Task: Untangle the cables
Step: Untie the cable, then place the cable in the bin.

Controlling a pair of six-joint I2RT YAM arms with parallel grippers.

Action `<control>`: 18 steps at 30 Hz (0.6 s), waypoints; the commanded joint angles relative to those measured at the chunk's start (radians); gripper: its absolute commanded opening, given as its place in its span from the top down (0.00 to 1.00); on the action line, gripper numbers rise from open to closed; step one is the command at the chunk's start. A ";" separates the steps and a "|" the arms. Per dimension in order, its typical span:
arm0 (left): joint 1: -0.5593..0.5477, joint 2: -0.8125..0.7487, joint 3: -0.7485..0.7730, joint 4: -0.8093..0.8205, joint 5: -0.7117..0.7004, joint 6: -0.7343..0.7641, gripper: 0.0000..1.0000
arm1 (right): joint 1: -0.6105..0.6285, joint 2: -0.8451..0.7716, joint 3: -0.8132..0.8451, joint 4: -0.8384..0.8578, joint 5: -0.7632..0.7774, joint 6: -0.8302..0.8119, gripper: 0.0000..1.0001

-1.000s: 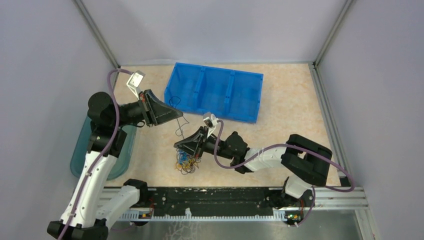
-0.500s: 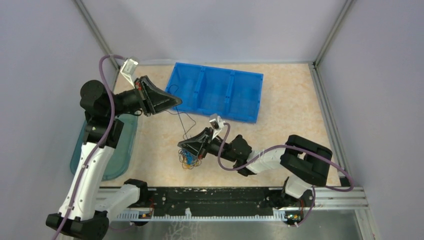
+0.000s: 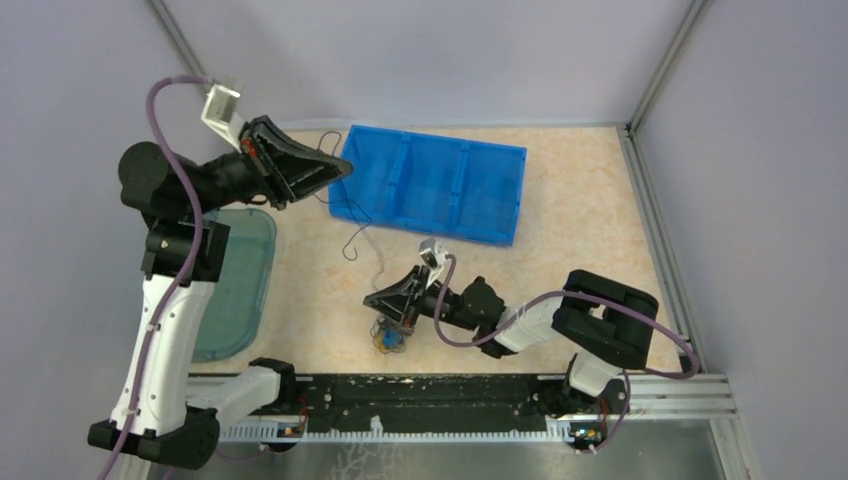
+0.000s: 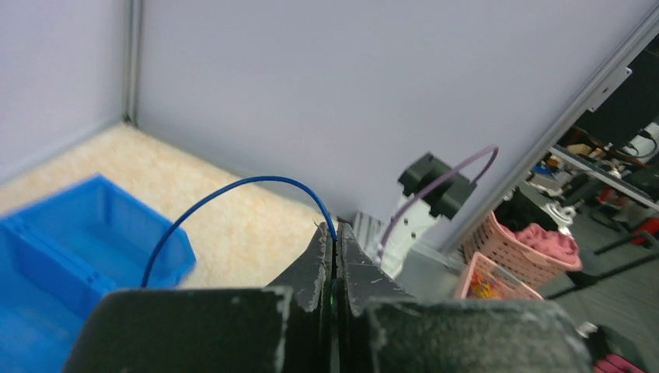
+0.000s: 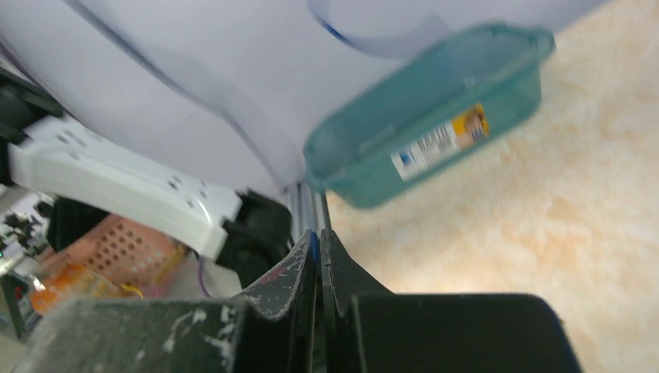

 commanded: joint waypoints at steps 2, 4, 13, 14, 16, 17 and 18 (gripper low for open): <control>0.005 0.007 0.135 0.142 -0.072 0.028 1.00 | 0.017 0.039 -0.051 -0.162 -0.041 -0.029 0.91; 0.006 0.022 0.173 0.142 -0.082 0.040 1.00 | 0.022 0.039 -0.051 -0.208 -0.030 -0.046 0.90; 0.004 0.041 0.246 0.080 -0.170 0.181 1.00 | 0.023 0.021 -0.088 -0.214 0.027 -0.053 0.80; 0.005 0.036 0.229 0.068 -0.189 0.208 1.00 | 0.023 0.007 -0.088 -0.225 0.038 -0.057 0.78; 0.005 0.028 0.191 0.041 -0.220 0.261 1.00 | 0.024 -0.040 -0.096 -0.251 0.078 -0.069 0.72; 0.005 0.029 0.163 0.028 -0.228 0.290 1.00 | 0.024 -0.065 -0.101 -0.263 0.099 -0.078 0.68; 0.005 0.031 0.143 0.009 -0.234 0.315 1.00 | 0.023 -0.095 -0.105 -0.280 0.120 -0.087 0.64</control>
